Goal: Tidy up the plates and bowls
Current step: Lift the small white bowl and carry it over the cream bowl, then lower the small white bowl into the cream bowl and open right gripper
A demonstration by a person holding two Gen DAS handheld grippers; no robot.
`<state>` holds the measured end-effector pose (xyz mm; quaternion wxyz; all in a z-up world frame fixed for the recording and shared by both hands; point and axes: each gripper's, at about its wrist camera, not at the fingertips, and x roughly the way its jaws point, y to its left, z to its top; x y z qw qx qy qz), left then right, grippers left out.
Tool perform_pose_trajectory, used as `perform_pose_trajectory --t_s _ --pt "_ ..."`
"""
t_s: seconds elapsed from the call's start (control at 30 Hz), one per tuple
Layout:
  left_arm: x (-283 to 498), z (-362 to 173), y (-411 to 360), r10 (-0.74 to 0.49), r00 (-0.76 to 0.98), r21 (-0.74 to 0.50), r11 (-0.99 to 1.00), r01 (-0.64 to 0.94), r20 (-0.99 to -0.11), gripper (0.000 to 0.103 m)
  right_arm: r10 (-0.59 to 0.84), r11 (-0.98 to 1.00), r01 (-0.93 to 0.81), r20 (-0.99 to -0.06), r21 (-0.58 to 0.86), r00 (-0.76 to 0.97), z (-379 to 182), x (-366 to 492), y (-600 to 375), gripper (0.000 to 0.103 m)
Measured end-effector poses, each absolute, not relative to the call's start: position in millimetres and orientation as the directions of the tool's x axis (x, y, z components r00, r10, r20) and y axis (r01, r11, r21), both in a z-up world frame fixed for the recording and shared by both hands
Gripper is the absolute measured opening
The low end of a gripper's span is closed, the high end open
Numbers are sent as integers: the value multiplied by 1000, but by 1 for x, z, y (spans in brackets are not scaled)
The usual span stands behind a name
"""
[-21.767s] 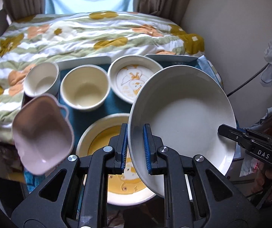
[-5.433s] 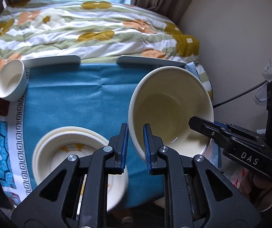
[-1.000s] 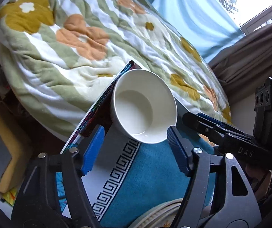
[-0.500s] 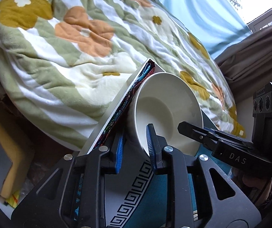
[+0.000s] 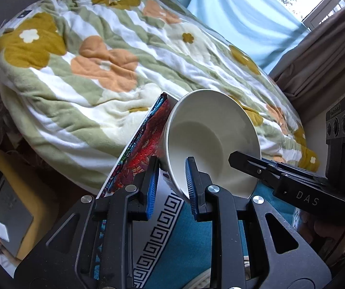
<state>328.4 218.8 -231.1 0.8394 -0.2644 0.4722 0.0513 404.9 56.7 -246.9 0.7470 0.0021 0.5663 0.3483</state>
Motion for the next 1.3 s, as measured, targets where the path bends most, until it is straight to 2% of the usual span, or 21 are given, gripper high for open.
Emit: perform_pose_trajectory --t_s 0.3,0.5,0.67,0.87,1.07,1.3 --pt "269 -158 155 -141 623 -389 878 -280 -769 20 572 749 -522 -796 408 198 -186 346 -2 16" --pt "221 -115 77 -167 655 -376 907 -192 -737 20 575 772 -497 -769 396 281 -143 285 -71 16" --pt "184 -99 -2 -227 651 -378 920 -100 -725 20 552 810 -447 -751 381 361 -120 235 -148 16" --pt "150 -104 -97 -321 606 -396 918 10 -728 20 490 864 -356 -752 355 440 -112 180 -241 16" --pt "135 -133 -164 -401 488 -410 907 93 -775 20 403 915 -223 -790 336 463 -128 145 -306 16" --pt "139 -176 -202 -392 375 -359 920 158 -840 20 360 929 -82 -830 360 427 -173 127 -334 16"
